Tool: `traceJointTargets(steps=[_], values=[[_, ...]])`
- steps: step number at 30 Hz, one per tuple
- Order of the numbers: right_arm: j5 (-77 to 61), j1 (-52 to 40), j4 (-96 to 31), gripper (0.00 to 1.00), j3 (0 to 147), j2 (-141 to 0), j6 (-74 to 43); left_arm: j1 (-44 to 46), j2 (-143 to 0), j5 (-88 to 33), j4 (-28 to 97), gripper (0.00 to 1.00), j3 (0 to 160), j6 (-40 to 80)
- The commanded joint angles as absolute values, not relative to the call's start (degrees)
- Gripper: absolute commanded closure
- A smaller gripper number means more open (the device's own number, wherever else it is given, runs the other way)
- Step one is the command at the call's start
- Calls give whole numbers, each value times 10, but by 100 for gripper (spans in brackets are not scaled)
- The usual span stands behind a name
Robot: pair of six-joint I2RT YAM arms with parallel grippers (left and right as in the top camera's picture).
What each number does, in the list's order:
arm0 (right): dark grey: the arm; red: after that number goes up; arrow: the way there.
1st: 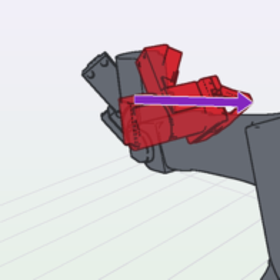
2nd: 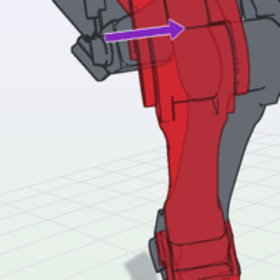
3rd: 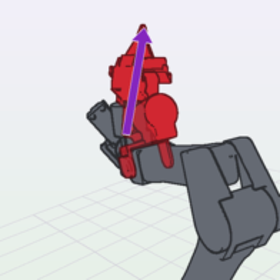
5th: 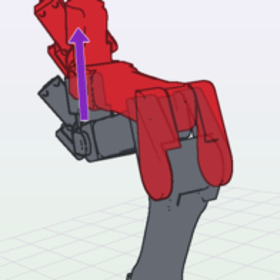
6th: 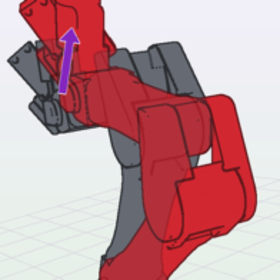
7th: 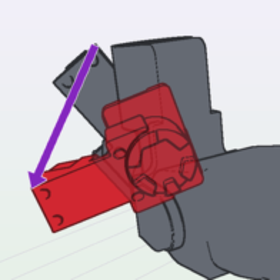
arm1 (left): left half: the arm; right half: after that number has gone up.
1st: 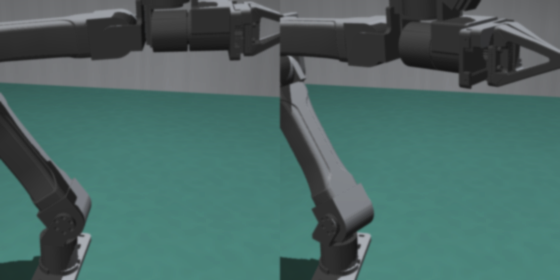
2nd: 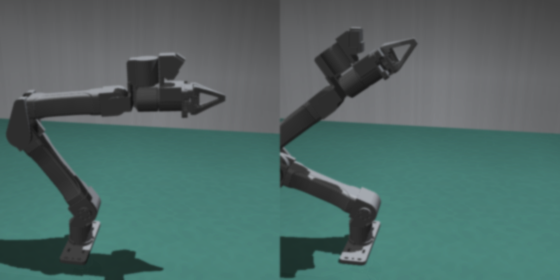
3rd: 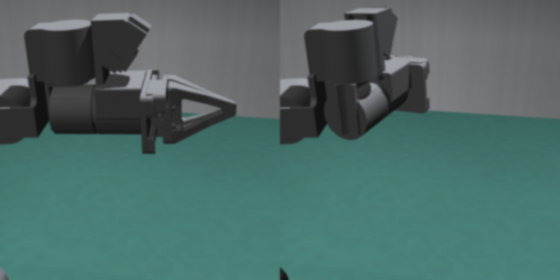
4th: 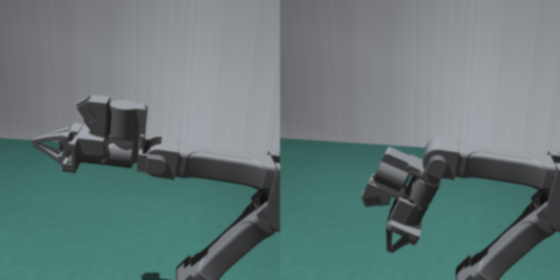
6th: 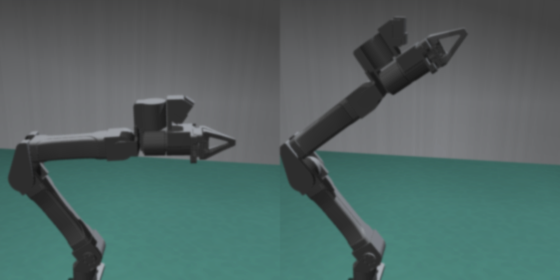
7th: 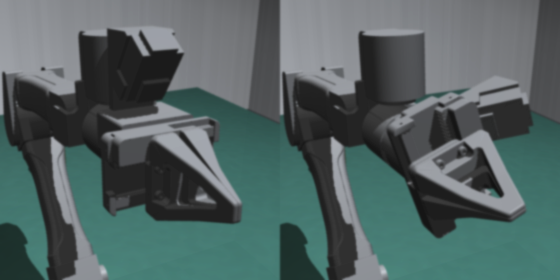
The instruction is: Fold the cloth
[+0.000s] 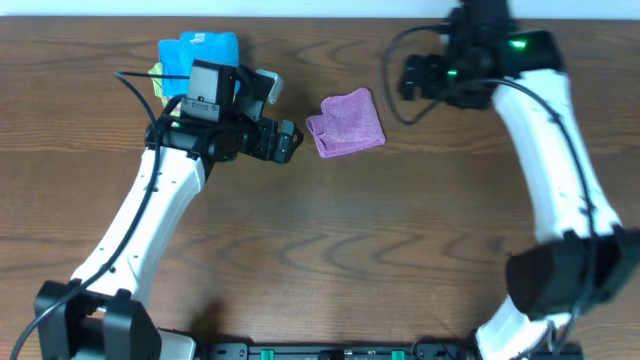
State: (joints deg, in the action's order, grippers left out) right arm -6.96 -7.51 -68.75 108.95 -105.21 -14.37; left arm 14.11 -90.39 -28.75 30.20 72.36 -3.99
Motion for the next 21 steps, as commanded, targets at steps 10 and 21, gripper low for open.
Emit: traceJointTargets(steps=[10,21], values=[[62,-27,-777,1,1098,-937,-71,167,-1064,-353,151,5,720,123],[-18,61,-797,2,1086,-904,-44,139,-1104,-436,91,5,686,138]])
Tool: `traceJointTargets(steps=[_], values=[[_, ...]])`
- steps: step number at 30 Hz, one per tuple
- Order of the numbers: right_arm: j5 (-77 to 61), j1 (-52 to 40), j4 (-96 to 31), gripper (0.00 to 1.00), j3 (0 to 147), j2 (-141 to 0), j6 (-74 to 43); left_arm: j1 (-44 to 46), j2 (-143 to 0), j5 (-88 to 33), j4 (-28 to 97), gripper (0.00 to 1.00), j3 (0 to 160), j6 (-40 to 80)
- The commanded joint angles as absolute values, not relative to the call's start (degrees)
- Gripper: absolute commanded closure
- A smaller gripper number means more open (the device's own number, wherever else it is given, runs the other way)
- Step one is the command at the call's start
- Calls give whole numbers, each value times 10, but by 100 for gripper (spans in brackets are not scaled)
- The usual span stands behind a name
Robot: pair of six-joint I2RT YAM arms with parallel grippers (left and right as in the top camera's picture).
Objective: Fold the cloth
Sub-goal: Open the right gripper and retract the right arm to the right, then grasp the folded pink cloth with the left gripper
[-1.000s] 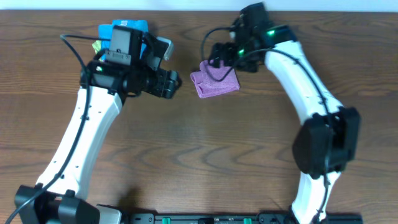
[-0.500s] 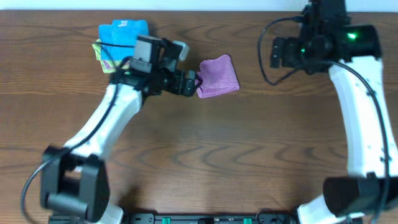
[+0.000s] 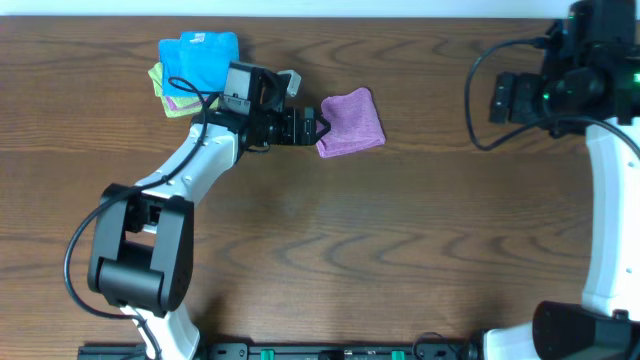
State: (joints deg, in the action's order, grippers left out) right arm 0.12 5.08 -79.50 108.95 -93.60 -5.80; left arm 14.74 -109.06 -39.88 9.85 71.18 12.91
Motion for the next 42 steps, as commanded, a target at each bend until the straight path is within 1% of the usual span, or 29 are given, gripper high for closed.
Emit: traceJointTargets(steps=[1,6,12,16,18,21,28,36,42], values=[[-11,62,-794,1,1077,-884,-44,134,-1103,-450,79,5,673,141],[8,59,-766,1,981,-744,-44,115,-1103,-496,58,5,635,145],[15,59,-710,1,776,-528,-29,117,-1103,-477,59,5,622,130],[-9,59,-710,1,676,-433,-31,116,-1103,-474,19,5,622,130],[-11,59,-716,1,632,-404,-60,117,-1104,-472,-4,5,622,144],[-16,59,-698,1,600,-383,-79,122,-1104,-456,-20,5,622,152],[-15,59,-690,1,597,-383,-79,132,-1139,-462,-53,5,622,187],[-16,59,-690,1,597,-383,-79,134,-1189,-477,-130,5,623,255],[-20,59,-689,1,597,-383,-79,145,-1241,-498,-223,4,623,332]])
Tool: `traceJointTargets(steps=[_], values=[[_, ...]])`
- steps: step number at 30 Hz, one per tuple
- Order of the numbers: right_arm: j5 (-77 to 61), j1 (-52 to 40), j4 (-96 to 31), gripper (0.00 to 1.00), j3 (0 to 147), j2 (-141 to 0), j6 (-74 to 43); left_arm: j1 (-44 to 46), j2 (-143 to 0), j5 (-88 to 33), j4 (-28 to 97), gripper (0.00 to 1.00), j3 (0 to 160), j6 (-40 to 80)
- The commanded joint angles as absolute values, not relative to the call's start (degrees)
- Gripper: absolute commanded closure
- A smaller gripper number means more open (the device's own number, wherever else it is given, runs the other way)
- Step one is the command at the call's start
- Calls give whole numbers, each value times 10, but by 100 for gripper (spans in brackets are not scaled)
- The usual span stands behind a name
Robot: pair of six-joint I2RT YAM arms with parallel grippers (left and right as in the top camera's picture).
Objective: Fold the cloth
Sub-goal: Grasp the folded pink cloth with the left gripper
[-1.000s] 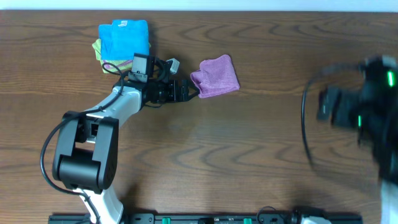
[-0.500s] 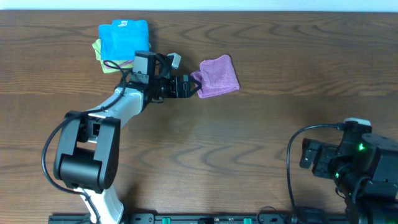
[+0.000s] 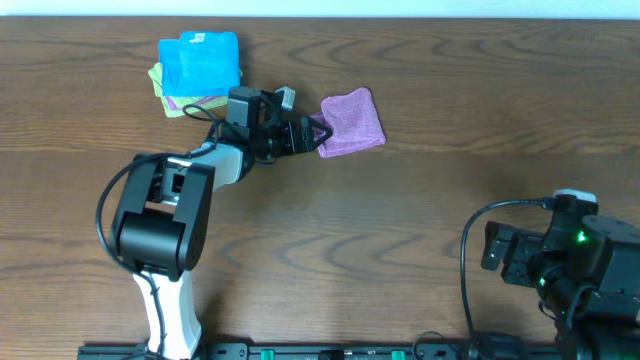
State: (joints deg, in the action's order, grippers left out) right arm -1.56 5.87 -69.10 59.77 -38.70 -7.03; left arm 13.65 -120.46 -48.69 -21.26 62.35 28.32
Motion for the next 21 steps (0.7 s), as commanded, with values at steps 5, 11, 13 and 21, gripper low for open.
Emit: traceJointTargets(steps=[5,11,13,21], values=[[-20,59,-688,1,597,-383,-79,162,-1264,-506,-262,5,623,361],[-20,59,-685,1,597,-383,-82,184,-1265,-499,-265,5,624,368],[-20,59,-685,1,597,-383,-83,188,-1265,-493,-266,5,624,380],[-20,59,-686,1,597,-383,-83,195,-1265,-473,-273,51,624,382]])
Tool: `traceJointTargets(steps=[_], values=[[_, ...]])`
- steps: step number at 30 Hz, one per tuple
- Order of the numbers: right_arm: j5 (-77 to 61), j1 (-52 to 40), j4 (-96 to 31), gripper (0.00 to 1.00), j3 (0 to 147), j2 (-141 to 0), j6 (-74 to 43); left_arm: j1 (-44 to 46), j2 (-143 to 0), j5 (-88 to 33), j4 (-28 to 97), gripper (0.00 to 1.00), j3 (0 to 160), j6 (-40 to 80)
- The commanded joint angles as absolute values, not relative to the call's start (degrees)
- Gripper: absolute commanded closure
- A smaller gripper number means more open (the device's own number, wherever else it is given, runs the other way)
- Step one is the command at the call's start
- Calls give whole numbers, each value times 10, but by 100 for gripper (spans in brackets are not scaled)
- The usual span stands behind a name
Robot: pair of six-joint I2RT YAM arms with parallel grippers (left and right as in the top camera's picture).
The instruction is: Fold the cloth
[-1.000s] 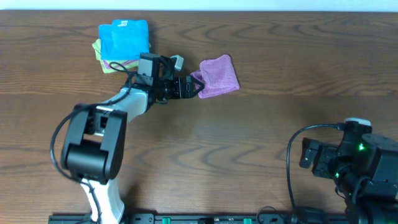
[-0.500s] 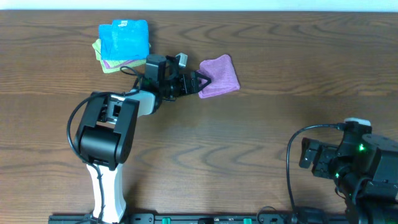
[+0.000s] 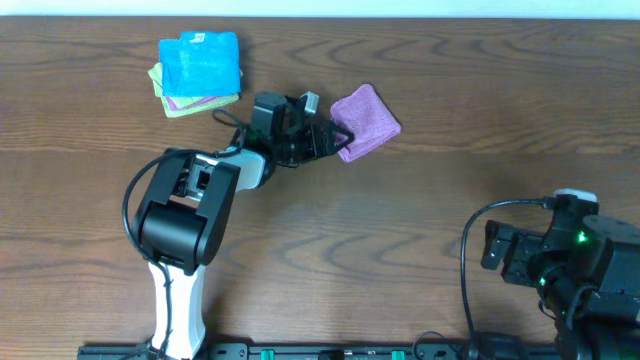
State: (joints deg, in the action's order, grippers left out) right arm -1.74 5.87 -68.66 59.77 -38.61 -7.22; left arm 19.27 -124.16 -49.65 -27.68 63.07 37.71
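Note:
A folded purple cloth [image 3: 367, 121] lies tilted on the wooden table, right of centre at the back. My left gripper [image 3: 338, 138] is at its lower left corner, fingers closed on the cloth's edge. The left arm [image 3: 190, 210] stretches from the near left toward it. My right gripper is drawn back at the near right; its wrist body [image 3: 540, 255] shows but the fingers are hidden.
A stack of folded cloths, blue [image 3: 199, 62] on top of purple and yellow-green ones, sits at the back left. The table's far edge [image 3: 320, 16] runs along the top.
The left gripper has moved right with the purple cloth's corner in it; the cloth has shifted right and turned. The right arm stayed put.
At first the left gripper hovered left of the folded purple cloth and the right arm was over the back right. Then the left gripper reached the cloth's left corner while the right arm was further right, later retracted near right. Now the cloth is dragged and rotated.

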Motion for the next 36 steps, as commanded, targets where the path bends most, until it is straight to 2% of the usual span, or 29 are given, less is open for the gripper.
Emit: traceJointTargets(steps=[1,2,3,6,10,20,27,28,29,30,31,33,36], values=[[-20,59,-686,1,597,-383,-83,195,-1265,-469,-273,53,624,383],[-20,59,-686,1,597,-383,-83,195,-1265,-462,-272,54,624,384],[-20,59,-686,1,597,-383,-83,195,-1265,-454,-272,60,624,384],[-20,59,-686,1,597,-383,-83,195,-1265,-429,-272,94,624,387],[-20,59,-685,1,597,-383,-83,190,-1265,-433,-273,94,633,390],[-20,59,-685,1,597,-382,-83,166,-1265,-531,-259,94,736,386],[-20,59,-685,1,597,-382,-83,165,-1265,-534,-113,94,808,295],[-20,59,-684,1,597,-382,-83,165,-1265,-535,-100,93,809,287],[-20,59,-683,1,597,-383,-83,165,-1265,-534,-89,82,809,285],[-20,59,-682,1,597,-382,-83,165,-1265,-533,-81,59,809,279],[-20,59,-681,1,597,-383,-83,165,-1265,-528,-71,42,809,273],[-20,59,-679,1,597,-383,-83,165,-1265,-523,-57,34,809,263],[-20,59,-679,1,597,-383,-83,165,-1265,-521,-41,16,809,245]])
